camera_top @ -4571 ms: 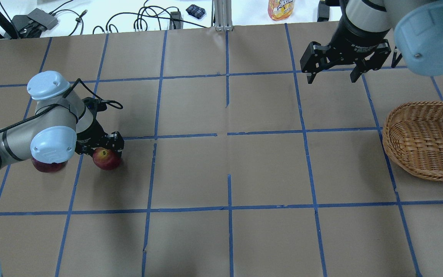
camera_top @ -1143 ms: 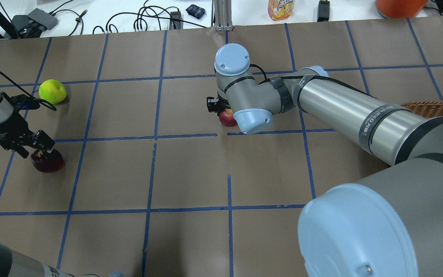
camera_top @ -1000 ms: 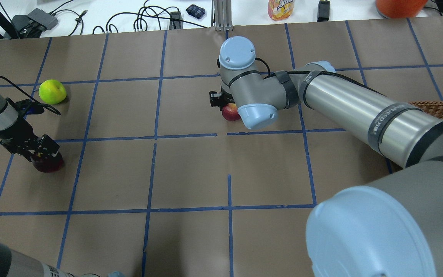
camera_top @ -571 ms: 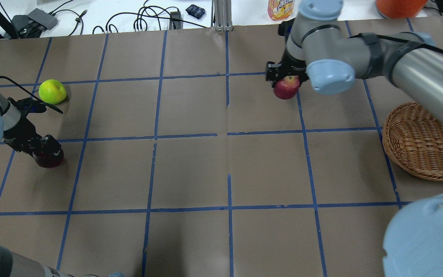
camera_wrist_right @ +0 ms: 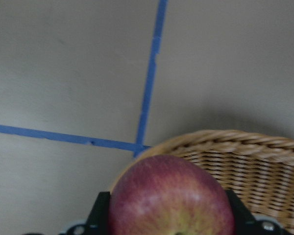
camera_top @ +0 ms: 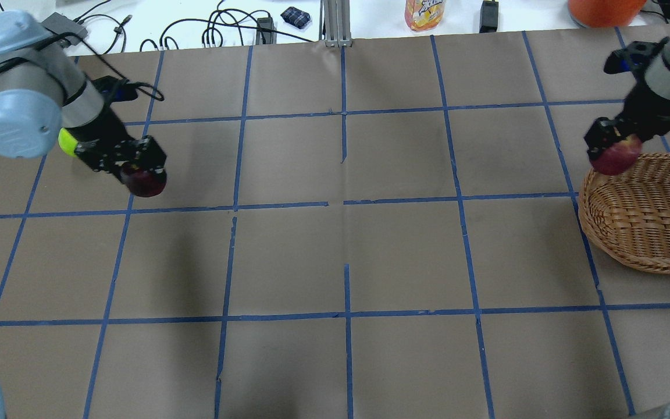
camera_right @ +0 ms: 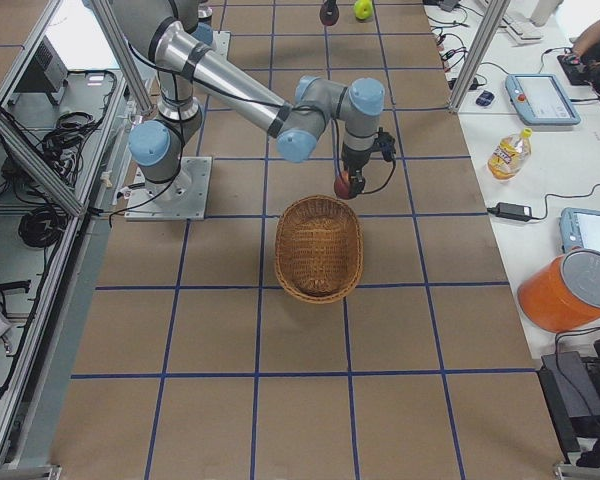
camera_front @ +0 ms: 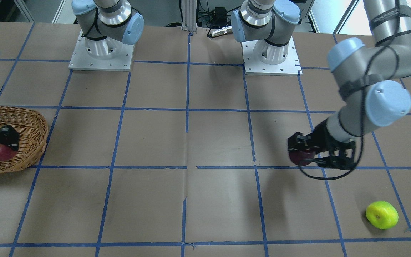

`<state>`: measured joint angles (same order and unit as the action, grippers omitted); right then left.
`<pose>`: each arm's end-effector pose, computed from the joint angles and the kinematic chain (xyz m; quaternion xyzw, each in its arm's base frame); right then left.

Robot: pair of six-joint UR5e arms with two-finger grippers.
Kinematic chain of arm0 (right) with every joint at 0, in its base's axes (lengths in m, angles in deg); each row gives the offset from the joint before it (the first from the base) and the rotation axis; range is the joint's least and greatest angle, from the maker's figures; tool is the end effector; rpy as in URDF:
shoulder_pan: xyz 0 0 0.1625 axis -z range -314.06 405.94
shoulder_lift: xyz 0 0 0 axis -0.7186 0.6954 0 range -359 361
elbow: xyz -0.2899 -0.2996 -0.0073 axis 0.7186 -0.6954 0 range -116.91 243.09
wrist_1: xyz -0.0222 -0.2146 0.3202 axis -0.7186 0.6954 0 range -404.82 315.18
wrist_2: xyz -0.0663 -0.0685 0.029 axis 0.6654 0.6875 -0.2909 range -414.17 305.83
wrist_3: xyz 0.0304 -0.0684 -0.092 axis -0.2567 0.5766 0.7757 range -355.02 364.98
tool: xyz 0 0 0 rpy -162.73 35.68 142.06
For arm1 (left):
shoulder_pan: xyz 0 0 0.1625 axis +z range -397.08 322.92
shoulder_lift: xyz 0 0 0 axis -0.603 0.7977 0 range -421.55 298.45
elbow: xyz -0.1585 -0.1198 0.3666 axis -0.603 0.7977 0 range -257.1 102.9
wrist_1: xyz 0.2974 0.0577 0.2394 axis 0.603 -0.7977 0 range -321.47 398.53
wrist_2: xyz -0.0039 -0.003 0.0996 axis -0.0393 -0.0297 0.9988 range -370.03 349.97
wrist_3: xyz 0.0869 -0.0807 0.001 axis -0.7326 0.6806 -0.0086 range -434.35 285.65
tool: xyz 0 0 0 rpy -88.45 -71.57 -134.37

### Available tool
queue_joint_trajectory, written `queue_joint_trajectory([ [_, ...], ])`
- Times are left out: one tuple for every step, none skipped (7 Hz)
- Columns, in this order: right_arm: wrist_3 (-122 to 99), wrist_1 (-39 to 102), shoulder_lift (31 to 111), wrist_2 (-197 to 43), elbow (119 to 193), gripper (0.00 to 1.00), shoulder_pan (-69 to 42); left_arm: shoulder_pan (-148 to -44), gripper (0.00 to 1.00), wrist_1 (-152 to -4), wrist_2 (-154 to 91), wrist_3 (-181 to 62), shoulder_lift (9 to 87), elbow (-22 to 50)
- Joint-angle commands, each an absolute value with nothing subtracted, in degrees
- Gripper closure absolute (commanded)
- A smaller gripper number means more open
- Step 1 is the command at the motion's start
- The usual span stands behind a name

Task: Put all apples into basket
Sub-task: 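Carry red-yellow apple to basket with right gripper while left lifts purple apple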

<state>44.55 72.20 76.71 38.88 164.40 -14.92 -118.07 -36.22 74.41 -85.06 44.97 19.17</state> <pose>-0.1483 -0.5268 0.2940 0.0905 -0.9955 -0.0048 0.0289 -0.0590 -0.5520 0.2918 -0.0115 -0.9966 -0.0564 0.0589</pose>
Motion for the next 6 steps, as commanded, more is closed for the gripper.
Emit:
queue_joint_trajectory([
  [60.3,81.2,74.8,36.7,168.5,0.33,-1.4,-135.2,1.00,-23.3,70.3,-58.5,49.6,17.9],
  [62.9,84.0,72.9,36.1,169.3,0.33,1.7,-138.6,1.00,-19.7,68.9,-51.4,52.0,17.9],
  [64.5,83.2,72.9,35.1,169.6,0.06,2.4,-139.6,1.00,-18.6,69.0,-50.8,54.5,18.2],
  [68.0,82.9,73.1,35.0,170.1,0.00,2.4,-141.4,1.00,-14.9,69.0,-50.1,56.3,18.0],
  [68.5,82.1,74.3,35.0,170.1,0.00,2.1,-143.0,0.72,-9.8,68.9,-50.7,58.7,18.1],
  [67.6,75.1,78.3,34.4,169.4,0.00,0.4,-143.9,0.18,-7.7,69.2,-47.8,60.2,18.1],
])
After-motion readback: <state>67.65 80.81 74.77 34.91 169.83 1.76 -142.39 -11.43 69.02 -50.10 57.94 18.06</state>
